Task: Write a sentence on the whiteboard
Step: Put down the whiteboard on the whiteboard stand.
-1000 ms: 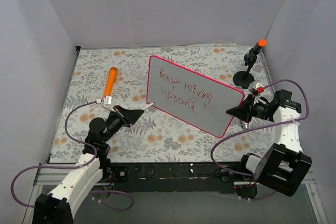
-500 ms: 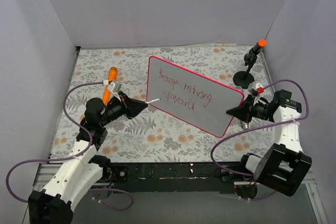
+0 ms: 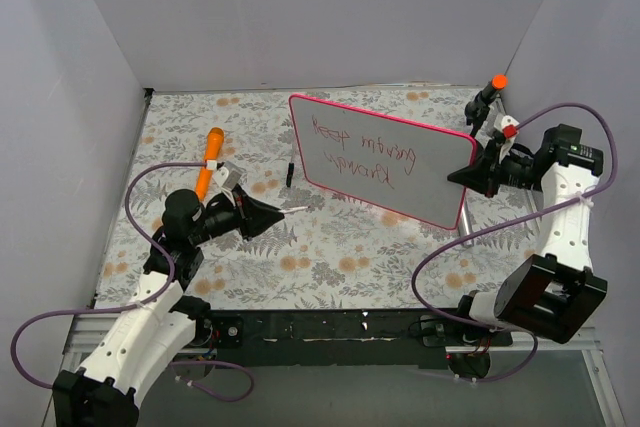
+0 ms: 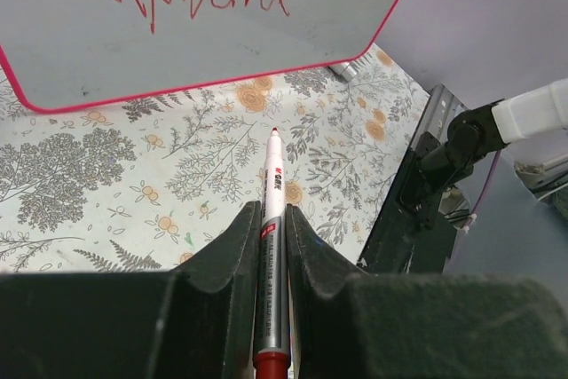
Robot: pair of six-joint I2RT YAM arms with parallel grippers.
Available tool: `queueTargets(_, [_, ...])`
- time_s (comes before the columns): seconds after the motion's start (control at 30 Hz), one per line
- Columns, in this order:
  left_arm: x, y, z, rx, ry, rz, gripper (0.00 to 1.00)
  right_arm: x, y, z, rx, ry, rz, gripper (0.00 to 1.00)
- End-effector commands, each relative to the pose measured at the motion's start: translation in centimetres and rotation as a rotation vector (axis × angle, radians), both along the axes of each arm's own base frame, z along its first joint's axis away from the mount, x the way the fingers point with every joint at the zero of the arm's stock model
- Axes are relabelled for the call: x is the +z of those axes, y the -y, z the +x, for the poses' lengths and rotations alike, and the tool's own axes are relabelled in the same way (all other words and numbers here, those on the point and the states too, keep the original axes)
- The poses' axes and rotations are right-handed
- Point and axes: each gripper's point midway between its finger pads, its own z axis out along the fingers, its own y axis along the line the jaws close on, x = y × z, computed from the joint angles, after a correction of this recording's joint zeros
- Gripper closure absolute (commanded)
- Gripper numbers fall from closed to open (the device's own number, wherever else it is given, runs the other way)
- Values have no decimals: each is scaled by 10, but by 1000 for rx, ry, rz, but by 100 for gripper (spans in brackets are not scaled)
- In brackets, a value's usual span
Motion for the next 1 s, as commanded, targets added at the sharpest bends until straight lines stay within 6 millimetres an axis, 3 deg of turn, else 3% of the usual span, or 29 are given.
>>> queueTargets(0.0, [6,0,-10,-33,51,-11,100,71,-21,3,67,120,177,99])
queueTargets(0.17, [6,-1,-11,-32,50,-13,100,100,-37,4,139,159,172,99])
queueTargets(0.3, [5,-2,-9,-19,53,-9,100,110,-51,-3,168,133,173,99])
queueTargets(0.37, [5,-2,-9,-15,54,-8,100,124,-55,-2,177,234,140,99])
queueTargets(0.4, [6,-2,-9,-16,57,-9,100,116,-57,-5,154,132,179,99])
queueTargets(0.43, [6,-2,-9,-15,60,-7,100,119,-58,-5,149,143,181,99])
queueTargets(0.47, [6,-2,-9,-15,60,-7,100,134,-60,-4,158,263,154,99])
queueTargets(0.5, [7,-2,-9,-15,63,-8,100,137,-61,-7,144,193,191,99])
queueTargets(0.57, [8,-2,-10,-19,71,-11,100,143,-63,-3,148,220,198,99])
queueTargets(0.8, [13,-3,-11,-18,94,-19,100,139,-65,10,74,118,241,99])
queueTargets(0.97, [10,-2,-10,-16,79,-15,100,123,-62,13,-10,48,239,99])
